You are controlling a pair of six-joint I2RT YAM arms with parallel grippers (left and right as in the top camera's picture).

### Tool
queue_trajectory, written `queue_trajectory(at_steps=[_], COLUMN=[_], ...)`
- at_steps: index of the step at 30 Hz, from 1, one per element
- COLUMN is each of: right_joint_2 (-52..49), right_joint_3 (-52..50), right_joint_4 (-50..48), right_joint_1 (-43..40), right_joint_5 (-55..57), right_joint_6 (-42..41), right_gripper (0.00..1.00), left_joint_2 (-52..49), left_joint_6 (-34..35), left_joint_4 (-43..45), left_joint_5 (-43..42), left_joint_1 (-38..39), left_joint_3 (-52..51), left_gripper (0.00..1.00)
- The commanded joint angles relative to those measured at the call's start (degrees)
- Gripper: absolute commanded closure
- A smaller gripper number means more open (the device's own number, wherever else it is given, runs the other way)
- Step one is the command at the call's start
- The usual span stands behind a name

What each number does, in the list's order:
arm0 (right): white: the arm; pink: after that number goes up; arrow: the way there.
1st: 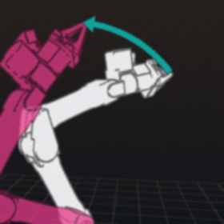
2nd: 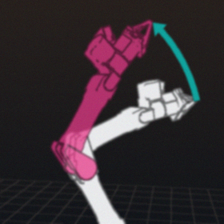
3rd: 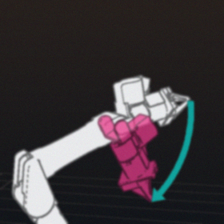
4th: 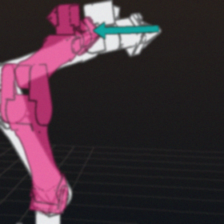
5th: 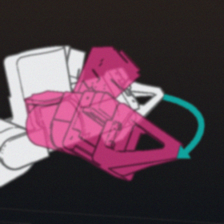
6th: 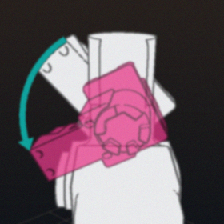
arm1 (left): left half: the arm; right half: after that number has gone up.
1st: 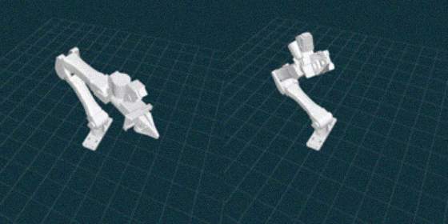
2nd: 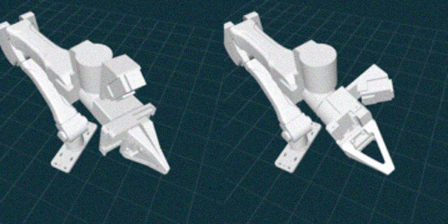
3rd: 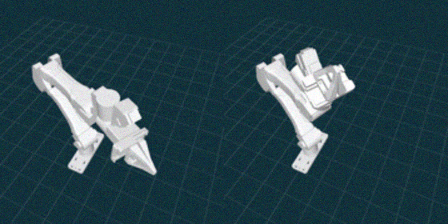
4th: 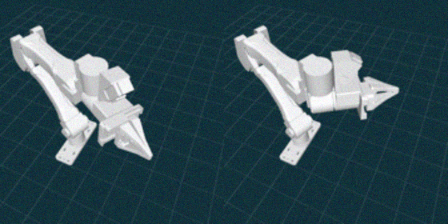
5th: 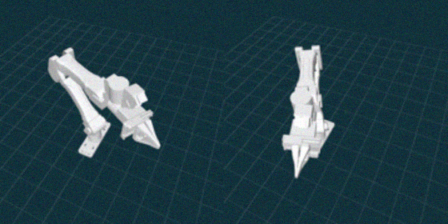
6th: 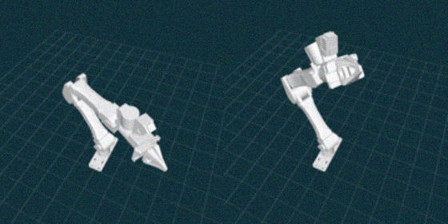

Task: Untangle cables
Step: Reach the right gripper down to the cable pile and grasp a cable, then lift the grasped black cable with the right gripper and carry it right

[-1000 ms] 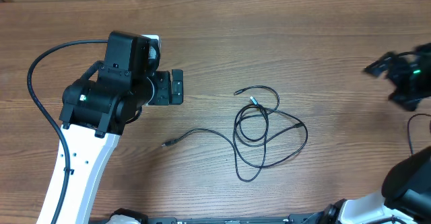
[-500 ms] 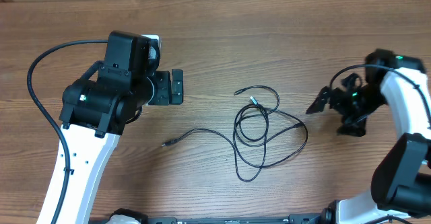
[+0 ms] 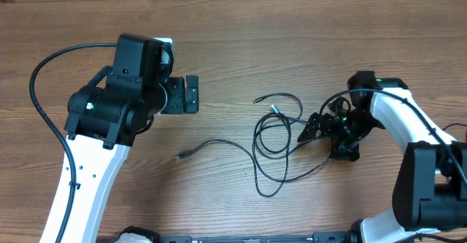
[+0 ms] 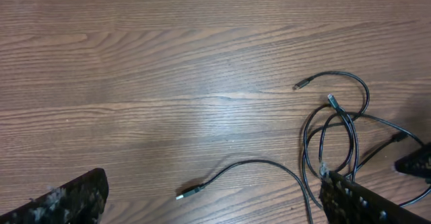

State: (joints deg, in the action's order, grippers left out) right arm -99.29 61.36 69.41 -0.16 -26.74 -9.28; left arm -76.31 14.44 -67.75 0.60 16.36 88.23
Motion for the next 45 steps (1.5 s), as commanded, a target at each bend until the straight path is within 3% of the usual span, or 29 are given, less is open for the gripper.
queue_trajectory(at_steps=[1, 6, 15, 21, 23, 25, 26, 28, 37, 45], right_joint_2=[0.17, 0.17, 0.17, 0.17, 0.17, 0.17, 0.17, 0.17, 3.08, 12.92], right_joint_3=[-1.84, -4.15, -7.58, -7.58, -7.58, -7.58, -7.58, -7.58, -4.61, 8.04], right_joint_4=[-2.40, -7.54, -15.85, -19.15, -19.96, -20.59, -20.94, -21.16, -19.17, -13.51], right_joint_1=[2.49, 6.82, 16.63, 23.06, 24.33, 25.00, 25.20, 25.18, 25.18, 25.18], right_joint_5=[0.76, 7.80, 8.50, 9.25, 9.40, 9.42, 9.38, 9.35, 9.14, 9.14], right_joint_6=[-5.33, -13.70, -21.22, -28.00, -29.46, -30.01, -30.05, -30.40, -29.64, -24.61], right_gripper=[0.00, 0.00, 0.04, 0.16, 0.28, 0.53, 0.80, 0.96, 0.96, 0.96], left_joint_2=[-0.20, -0.20, -0.20, -0.20, -0.20, -0.20, -0.20, -0.20, -0.20, -0.28], left_joint_6=[-1.14, -1.14, -1.14, -1.14, -1.14, -1.14, -1.14, -1.14, -1.14, -1.14], left_joint_4=[0.09, 0.09, 0.09, 0.09, 0.09, 0.09, 0.09, 0.09, 0.09, 0.09], left_joint_5=[-0.61, -0.61, -0.61, -0.61, -0.61, -0.61, -0.61, -0.61, -0.61, -0.61], left_joint_1=[-0.26, -0.26, -0.26, -0.26, -0.26, -0.26, -0.26, -0.26, -0.26, -0.26], left_joint_3=[1.14, 1.14, 1.14, 1.14, 1.14, 1.14, 1.14, 1.14, 1.14, 1.14], left_gripper=[0.00, 0.00, 0.00, 0.00, 0.00, 0.00, 0.00, 0.00, 0.00, 0.00])
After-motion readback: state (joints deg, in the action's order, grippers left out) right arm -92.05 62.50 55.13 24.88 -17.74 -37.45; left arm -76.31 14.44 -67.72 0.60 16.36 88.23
